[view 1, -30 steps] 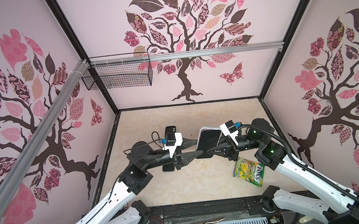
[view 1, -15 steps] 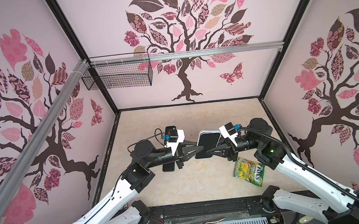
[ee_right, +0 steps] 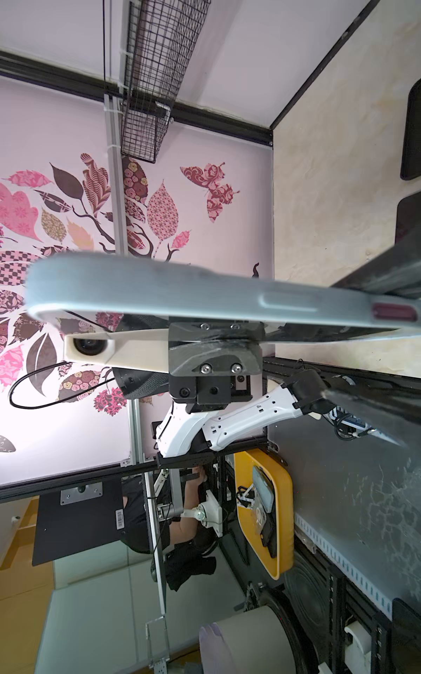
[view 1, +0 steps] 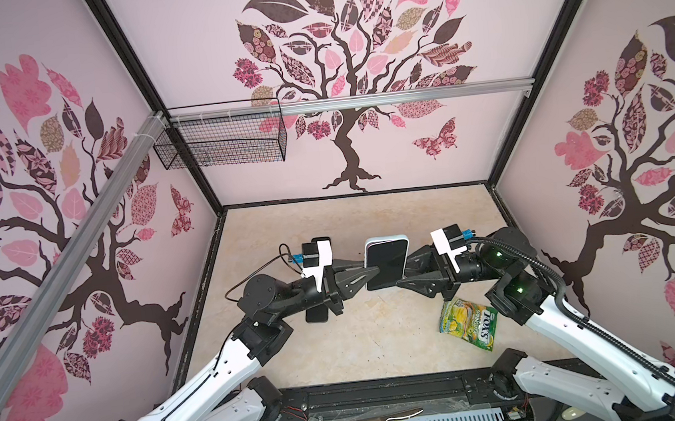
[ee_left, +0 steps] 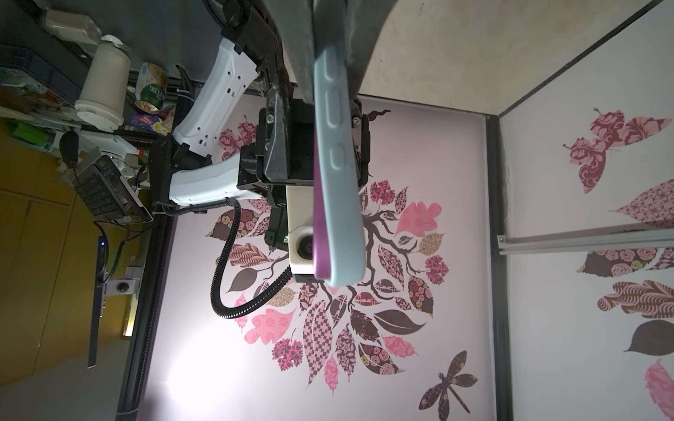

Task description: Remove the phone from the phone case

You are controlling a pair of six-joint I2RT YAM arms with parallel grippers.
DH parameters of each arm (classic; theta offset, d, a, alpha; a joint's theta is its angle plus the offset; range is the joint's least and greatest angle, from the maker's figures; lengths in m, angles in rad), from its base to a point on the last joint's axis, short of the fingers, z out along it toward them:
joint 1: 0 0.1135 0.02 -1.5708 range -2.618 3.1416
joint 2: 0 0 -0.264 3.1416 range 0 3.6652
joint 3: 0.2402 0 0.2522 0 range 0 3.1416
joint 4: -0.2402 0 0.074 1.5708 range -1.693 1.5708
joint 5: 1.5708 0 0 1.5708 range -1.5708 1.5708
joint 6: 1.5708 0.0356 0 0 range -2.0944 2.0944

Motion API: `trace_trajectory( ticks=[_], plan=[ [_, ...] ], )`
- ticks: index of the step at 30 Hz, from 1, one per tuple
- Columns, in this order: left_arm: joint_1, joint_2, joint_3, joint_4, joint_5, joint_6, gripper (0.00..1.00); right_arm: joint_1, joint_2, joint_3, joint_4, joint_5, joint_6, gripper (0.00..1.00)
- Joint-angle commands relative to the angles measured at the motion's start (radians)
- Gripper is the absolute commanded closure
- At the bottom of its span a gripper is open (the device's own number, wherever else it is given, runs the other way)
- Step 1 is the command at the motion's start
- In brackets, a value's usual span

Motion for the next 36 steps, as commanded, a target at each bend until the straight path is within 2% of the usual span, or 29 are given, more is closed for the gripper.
trace_trajectory(
  ticks=[1,3,7,13,18,27,36],
  plan=[
    [-0.002,0.000,-0.012,0.114,-0.029,-0.039,1.00,0.017,0.017,0.021,-0.017,-0.011,-0.038,0.59],
    [-0.003,0.005,-0.008,0.113,-0.023,-0.038,1.00,0.018,0.022,0.022,-0.030,-0.005,-0.050,0.58],
    [-0.003,0.011,-0.003,0.093,-0.018,-0.029,1.00,0.019,0.025,0.035,-0.032,-0.009,-0.049,0.67],
    [-0.003,0.011,0.000,0.050,-0.003,-0.012,1.00,0.022,0.019,0.047,-0.037,-0.012,-0.052,0.68],
    [-0.003,0.019,0.004,0.041,0.004,-0.015,1.00,0.021,0.022,0.055,-0.055,-0.019,-0.062,0.75],
    [-0.005,0.023,0.017,-0.010,0.016,-0.001,1.00,0.023,0.015,0.053,-0.086,-0.021,-0.081,0.76],
    [-0.005,0.009,0.015,-0.029,-0.001,0.019,1.00,0.022,-0.002,0.043,-0.110,0.003,-0.094,0.95]
  ],
)
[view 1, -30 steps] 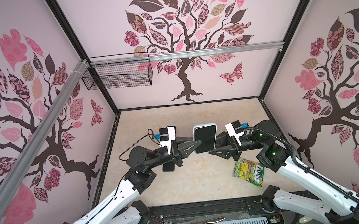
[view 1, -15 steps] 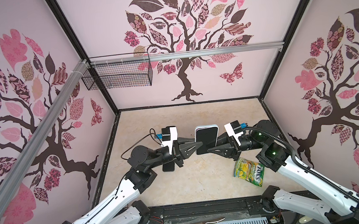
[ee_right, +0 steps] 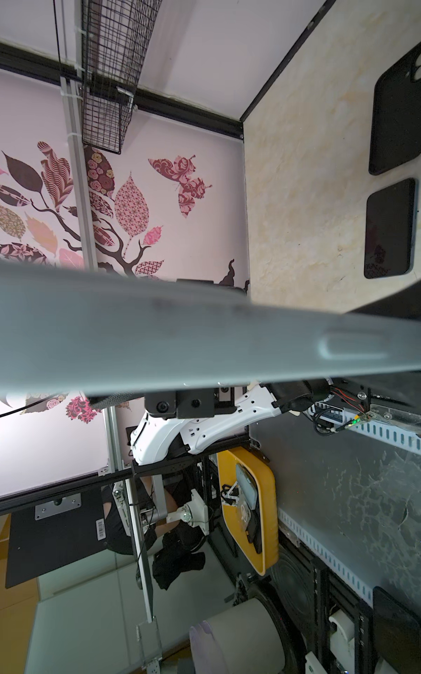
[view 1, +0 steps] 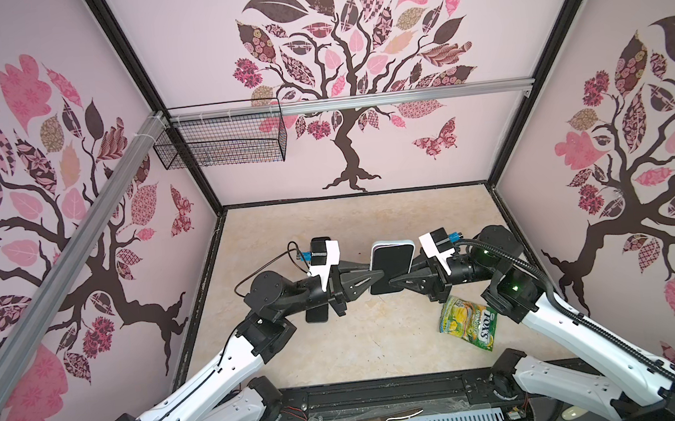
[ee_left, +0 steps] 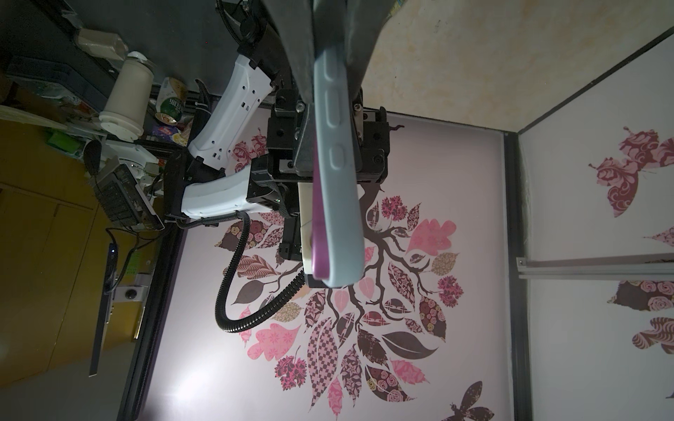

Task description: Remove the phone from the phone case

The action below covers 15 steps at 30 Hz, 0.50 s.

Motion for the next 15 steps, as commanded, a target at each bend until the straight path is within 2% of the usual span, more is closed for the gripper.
trace_trajectory(
  ticks=[1,6,11,15],
  plan=[
    [0.002,-0.019,0.015,0.006,-0.039,0.024,1.00,0.009,-0.027,0.033,0.005,-0.002,-0.022,0.99],
    [0.002,-0.030,0.031,-0.062,-0.066,0.072,1.00,0.009,-0.042,0.022,-0.003,0.043,-0.030,1.00],
    [0.002,-0.070,0.046,-0.168,-0.135,0.185,0.72,0.008,-0.040,0.032,-0.036,0.103,-0.015,1.00],
    [0.002,-0.103,0.057,-0.250,-0.194,0.294,0.55,0.008,-0.045,0.027,-0.061,0.159,-0.032,1.00]
  ],
)
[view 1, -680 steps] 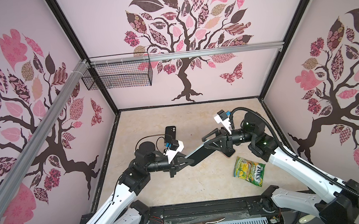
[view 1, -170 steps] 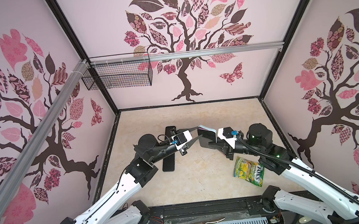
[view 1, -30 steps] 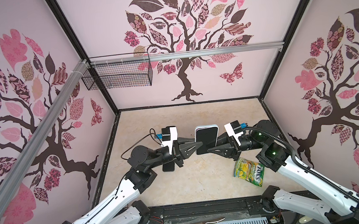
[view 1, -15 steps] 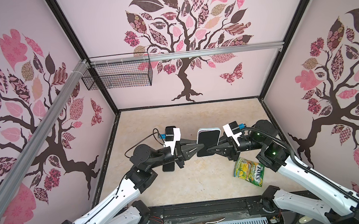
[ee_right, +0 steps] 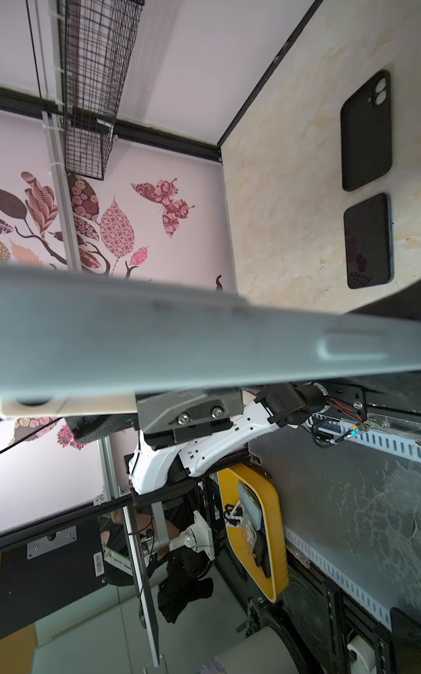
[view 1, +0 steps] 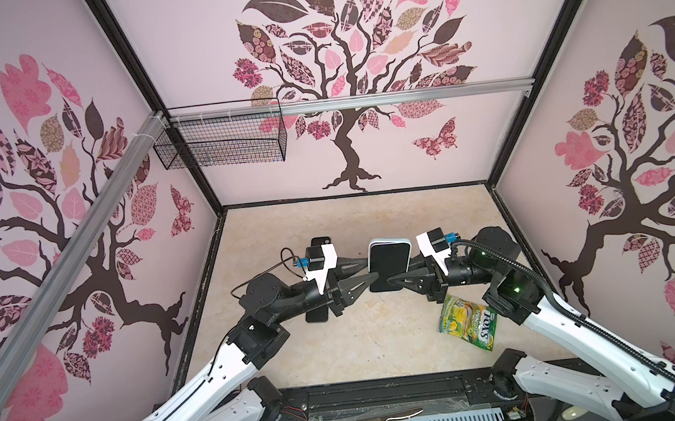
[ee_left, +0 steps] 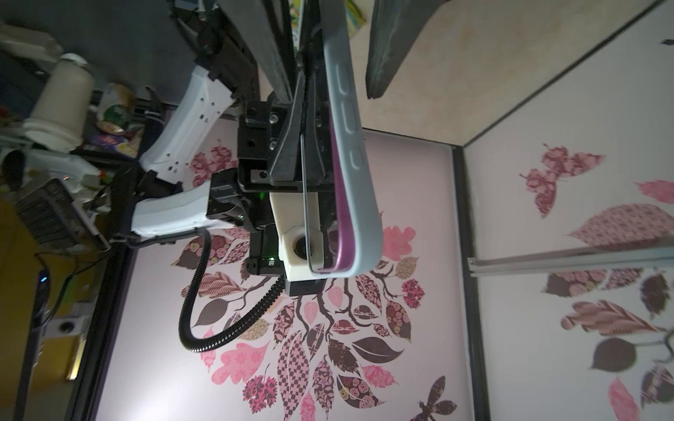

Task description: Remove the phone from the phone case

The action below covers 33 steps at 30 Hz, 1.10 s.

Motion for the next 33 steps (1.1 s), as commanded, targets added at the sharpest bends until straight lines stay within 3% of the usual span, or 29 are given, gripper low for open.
trace_trajectory(
  ticks=[1,5,12,18,33],
  plan=[
    [0.002,-0.030,0.058,-0.097,-0.076,0.140,0.52,0.001,-0.038,0.018,0.013,0.080,-0.021,1.00],
    [0.000,-0.040,0.086,-0.207,-0.124,0.243,0.49,0.000,-0.056,-0.012,-0.010,0.187,-0.059,1.00],
    [-0.010,-0.041,0.080,-0.180,-0.155,0.362,0.52,0.001,-0.082,-0.034,-0.060,0.284,-0.111,1.00],
    [-0.020,0.002,0.089,-0.105,-0.103,0.418,0.60,0.001,-0.073,-0.034,-0.091,0.269,-0.153,1.00],
    [-0.026,0.059,0.107,0.028,-0.115,0.453,0.66,0.006,-0.053,-0.016,-0.163,0.207,-0.211,1.00]
  ],
)
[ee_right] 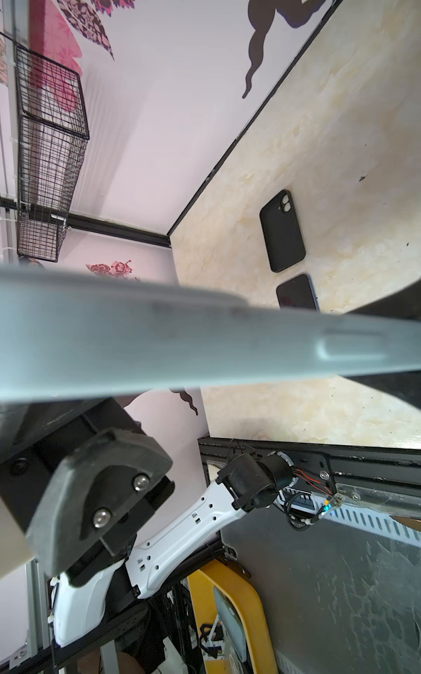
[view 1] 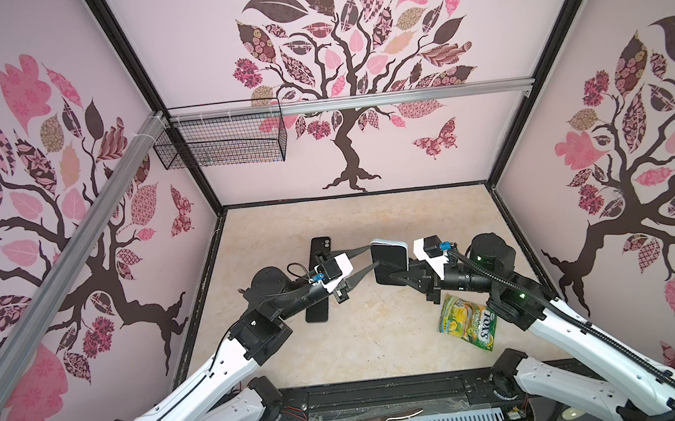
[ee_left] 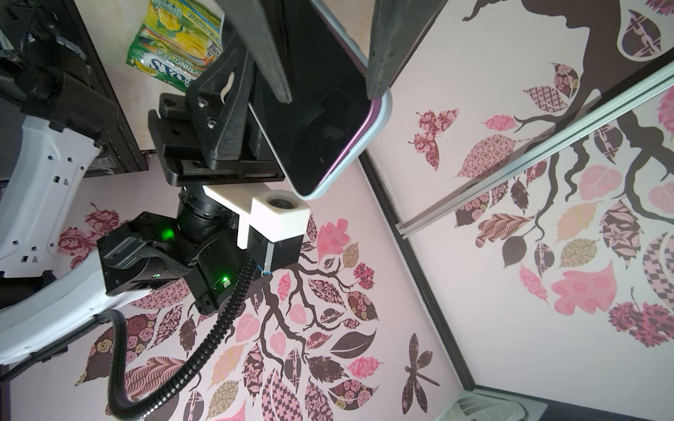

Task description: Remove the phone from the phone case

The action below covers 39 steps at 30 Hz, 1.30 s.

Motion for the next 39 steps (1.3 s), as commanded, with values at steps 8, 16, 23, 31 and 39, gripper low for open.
trace_trajectory(
  ticks=[8,16,23,31,39],
  plan=[
    [-0.006,0.001,0.042,0.026,0.027,0.012,0.72,0.007,0.001,0.035,0.031,-0.039,-0.019,1.00],
    [-0.006,0.006,0.034,0.014,-0.001,0.018,0.71,0.006,-0.016,0.023,0.050,-0.054,-0.019,1.00],
    [-0.007,0.008,0.028,0.015,-0.014,0.019,0.69,0.007,-0.037,0.008,0.074,-0.037,-0.019,1.00],
    [-0.006,0.010,0.026,0.008,-0.009,0.017,0.69,0.007,-0.035,0.008,0.080,-0.047,-0.015,1.00],
    [-0.006,0.028,0.030,-0.020,-0.011,0.017,0.69,0.009,-0.027,0.018,0.073,-0.088,-0.025,1.00]
  ],
)
